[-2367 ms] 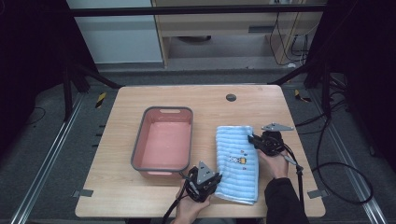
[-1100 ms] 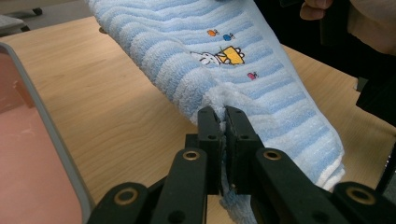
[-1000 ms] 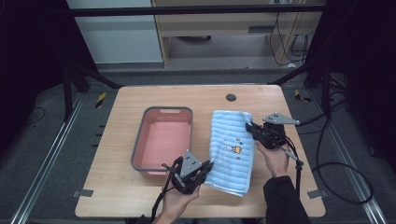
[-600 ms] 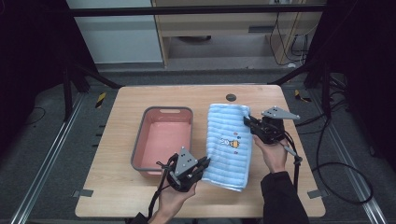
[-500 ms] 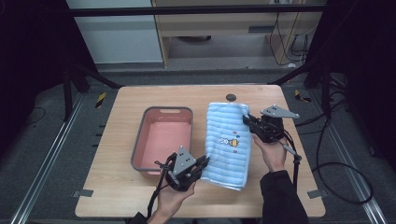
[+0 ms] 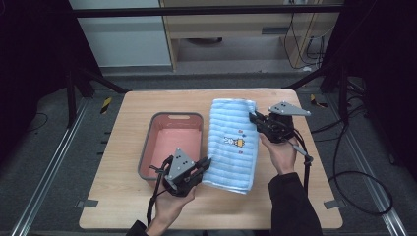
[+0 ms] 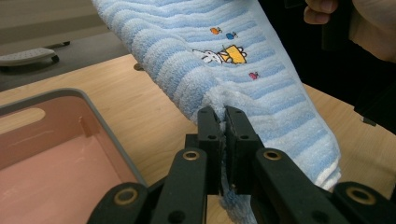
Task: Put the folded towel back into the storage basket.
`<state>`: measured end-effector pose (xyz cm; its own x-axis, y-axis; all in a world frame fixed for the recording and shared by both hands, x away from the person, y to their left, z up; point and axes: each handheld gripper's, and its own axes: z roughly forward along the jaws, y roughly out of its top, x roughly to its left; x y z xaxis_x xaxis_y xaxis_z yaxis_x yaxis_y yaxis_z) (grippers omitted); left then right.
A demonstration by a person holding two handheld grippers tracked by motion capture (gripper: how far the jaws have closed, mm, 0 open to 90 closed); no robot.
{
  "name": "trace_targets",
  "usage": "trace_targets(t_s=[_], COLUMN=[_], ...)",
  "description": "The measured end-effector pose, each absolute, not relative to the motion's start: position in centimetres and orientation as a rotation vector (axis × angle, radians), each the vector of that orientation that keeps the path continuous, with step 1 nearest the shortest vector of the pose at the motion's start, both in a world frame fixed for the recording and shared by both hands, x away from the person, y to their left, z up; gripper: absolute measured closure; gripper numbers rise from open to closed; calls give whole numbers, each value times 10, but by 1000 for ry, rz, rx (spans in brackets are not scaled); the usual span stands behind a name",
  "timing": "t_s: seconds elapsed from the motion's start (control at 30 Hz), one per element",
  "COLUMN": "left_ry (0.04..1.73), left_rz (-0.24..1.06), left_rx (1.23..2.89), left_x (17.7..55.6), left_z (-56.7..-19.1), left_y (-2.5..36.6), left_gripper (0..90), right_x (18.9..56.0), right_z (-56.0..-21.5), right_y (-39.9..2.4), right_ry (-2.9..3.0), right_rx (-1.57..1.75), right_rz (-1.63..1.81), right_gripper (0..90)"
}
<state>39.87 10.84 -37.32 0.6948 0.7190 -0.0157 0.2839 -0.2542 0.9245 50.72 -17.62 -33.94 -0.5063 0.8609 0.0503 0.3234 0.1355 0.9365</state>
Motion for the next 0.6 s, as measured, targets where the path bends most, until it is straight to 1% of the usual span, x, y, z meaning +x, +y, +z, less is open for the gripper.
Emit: trace_targets(t_s=[0.6], left_ry=[819], left_rz=[585], left_rx=[1791], left_x=[399], left_z=[-359], left_y=[146], left_gripper=[856], right_x=[520], right_z=[-327], right_y=[-136], right_ry=[1922], right_rx=[1079], right_rz=[1389], right_gripper=[817])
